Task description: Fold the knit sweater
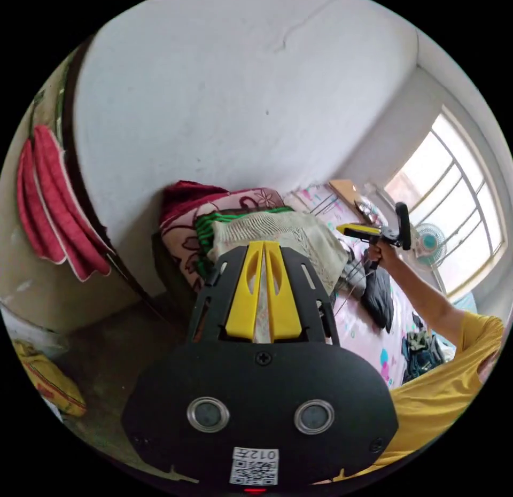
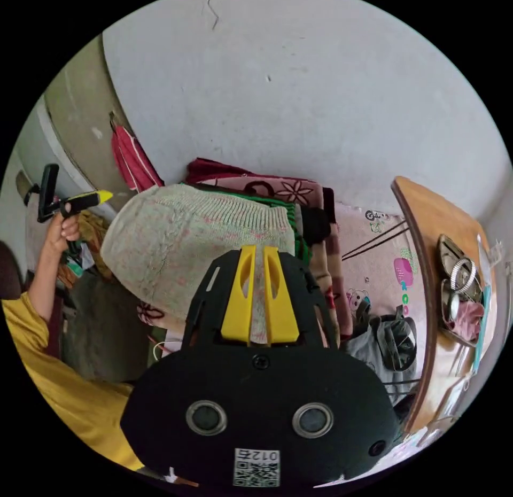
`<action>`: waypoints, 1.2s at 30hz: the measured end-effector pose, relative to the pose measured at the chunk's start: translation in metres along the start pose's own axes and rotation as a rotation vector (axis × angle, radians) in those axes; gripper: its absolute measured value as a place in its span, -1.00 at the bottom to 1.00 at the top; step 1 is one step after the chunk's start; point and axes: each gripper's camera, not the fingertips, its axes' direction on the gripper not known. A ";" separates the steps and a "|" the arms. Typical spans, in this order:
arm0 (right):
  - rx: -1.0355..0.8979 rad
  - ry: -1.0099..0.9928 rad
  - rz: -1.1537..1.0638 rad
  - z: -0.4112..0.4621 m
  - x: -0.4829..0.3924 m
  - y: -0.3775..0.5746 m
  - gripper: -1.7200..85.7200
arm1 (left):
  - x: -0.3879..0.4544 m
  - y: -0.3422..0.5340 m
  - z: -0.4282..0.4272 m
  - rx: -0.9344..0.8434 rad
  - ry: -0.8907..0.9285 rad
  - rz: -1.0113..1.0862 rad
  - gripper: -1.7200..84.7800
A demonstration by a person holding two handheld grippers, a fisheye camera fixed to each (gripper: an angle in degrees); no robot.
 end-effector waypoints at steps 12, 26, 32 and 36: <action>0.030 -0.037 0.149 -0.080 -0.038 -0.038 -0.96 | 0.044 0.045 0.074 -0.032 -0.075 -0.110 -0.96; 0.134 0.392 0.391 -0.342 -0.226 0.254 -0.96 | 0.400 0.273 0.139 0.031 0.258 0.518 -0.96; 0.081 0.404 0.703 -0.465 -0.282 0.383 -0.96 | 0.605 0.435 0.185 -0.247 0.498 0.836 -0.96; 0.083 0.461 0.845 -0.567 -0.328 0.460 -0.96 | 0.725 0.543 0.195 -0.373 0.606 0.951 -0.96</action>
